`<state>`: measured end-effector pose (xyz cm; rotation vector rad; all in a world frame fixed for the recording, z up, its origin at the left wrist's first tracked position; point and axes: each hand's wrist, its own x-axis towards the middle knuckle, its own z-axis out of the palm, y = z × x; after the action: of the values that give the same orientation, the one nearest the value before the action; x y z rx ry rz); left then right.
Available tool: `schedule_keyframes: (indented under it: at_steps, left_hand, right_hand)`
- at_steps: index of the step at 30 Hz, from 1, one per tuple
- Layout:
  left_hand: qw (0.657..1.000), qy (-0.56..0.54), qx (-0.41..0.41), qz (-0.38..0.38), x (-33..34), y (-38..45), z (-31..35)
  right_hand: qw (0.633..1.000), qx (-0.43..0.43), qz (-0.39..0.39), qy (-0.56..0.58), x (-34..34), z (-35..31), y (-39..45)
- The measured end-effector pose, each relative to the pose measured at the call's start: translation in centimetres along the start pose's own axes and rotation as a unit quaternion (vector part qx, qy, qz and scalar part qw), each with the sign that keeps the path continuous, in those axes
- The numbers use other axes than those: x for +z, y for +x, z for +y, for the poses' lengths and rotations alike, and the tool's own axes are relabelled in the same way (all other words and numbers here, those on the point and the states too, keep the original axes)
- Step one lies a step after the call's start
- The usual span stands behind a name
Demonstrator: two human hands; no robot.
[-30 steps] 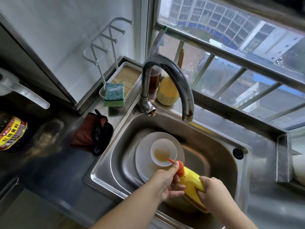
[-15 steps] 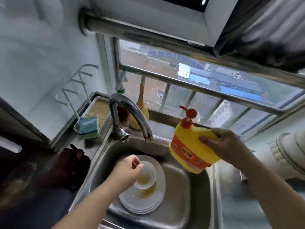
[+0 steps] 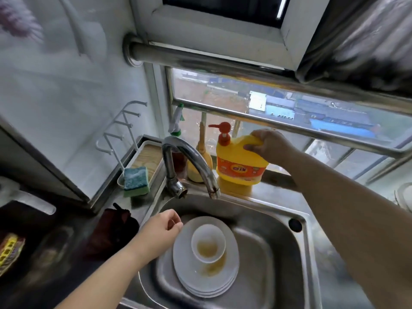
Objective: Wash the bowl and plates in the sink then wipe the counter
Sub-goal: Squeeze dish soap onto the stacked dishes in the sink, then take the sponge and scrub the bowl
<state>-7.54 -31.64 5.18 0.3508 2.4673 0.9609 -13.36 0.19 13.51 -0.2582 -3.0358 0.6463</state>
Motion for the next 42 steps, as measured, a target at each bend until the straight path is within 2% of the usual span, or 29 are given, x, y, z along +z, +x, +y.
schedule_keyframes:
  at_steps: [5, 10, 12, 14, 17, 19, 21, 22, 24, 26, 27, 28, 30, 32, 38, 42]
  left_hand:
    - [1.000, 0.011, 0.002, 0.014, 0.1, 0.0, -0.5]
    - [1.000, -0.003, 0.000, -0.002, 0.5, 0.4, -0.3]
    - [1.000, -0.005, 0.002, -0.003, 0.6, 0.5, -0.2]
    - [1.000, -0.002, 0.005, 0.001, 0.7, 0.6, -0.1]
    - [1.000, 0.010, 0.014, 0.020, 0.4, 0.3, -0.2]
    - [0.999, 0.030, 0.008, 0.043, 0.1, 0.2, -0.9]
    - [0.996, 0.039, -0.008, 0.075, -0.5, 0.1, -2.2]
    - [0.994, 0.044, -0.022, 0.093, -0.8, 0.1, -3.0]
    - [0.990, 0.057, -0.040, 0.127, -2.0, 0.8, -4.7]
    - [0.982, 0.042, -0.077, 0.168, -3.2, 2.2, -6.5]
    - [0.975, -0.005, -0.120, 0.190, -3.7, 3.1, -7.4]
    - [0.960, -0.086, -0.164, 0.212, -4.2, 4.1, -8.1]
    - [0.900, -0.278, -0.234, 0.242, -4.8, 6.0, -9.1]
    - [0.850, -0.390, -0.258, 0.241, -5.1, 7.5, -9.3]
    - [0.804, -0.488, -0.271, 0.203, -5.4, 10.7, -9.1]
    - [0.783, -0.511, -0.278, 0.222, -5.5, 11.3, -10.0]
  right_hand:
    - [0.989, 0.052, 0.042, -0.134, 0.7, 1.6, -0.5]
    - [0.974, 0.049, 0.022, -0.221, 0.7, 1.5, -1.2]
    - [0.968, 0.045, 0.051, -0.240, 0.6, 1.1, -1.6]
    - [0.965, 0.001, 0.132, -0.225, 0.6, 0.6, -2.3]
    - [0.953, -0.121, 0.246, -0.127, 1.1, -0.7, -4.4]
    - [0.944, -0.176, 0.266, -0.086, 2.6, -1.5, -7.0]
    - [0.959, -0.177, 0.217, -0.037, 5.5, -2.0, -9.9]
    - [0.973, -0.164, 0.161, -0.019, 7.0, -2.2, -11.1]
    - [0.994, -0.111, 0.000, 0.003, 9.6, -2.8, -12.6]
    - [0.987, -0.086, -0.135, 0.002, 11.6, -3.8, -13.1]
    - [0.982, -0.088, -0.168, -0.002, 12.2, -4.7, -13.1]
    - [0.979, -0.088, -0.184, -0.001, 12.8, -5.7, -13.1]
    - [0.978, -0.087, -0.187, 0.010, 13.8, -7.3, -13.2]
    - [0.978, -0.099, -0.186, 0.012, 14.8, -8.3, -13.6]
    - [0.974, -0.106, -0.199, 0.020, 16.6, -8.4, -15.2]
    - [0.976, -0.086, -0.198, 0.025, 16.5, -8.4, -15.7]
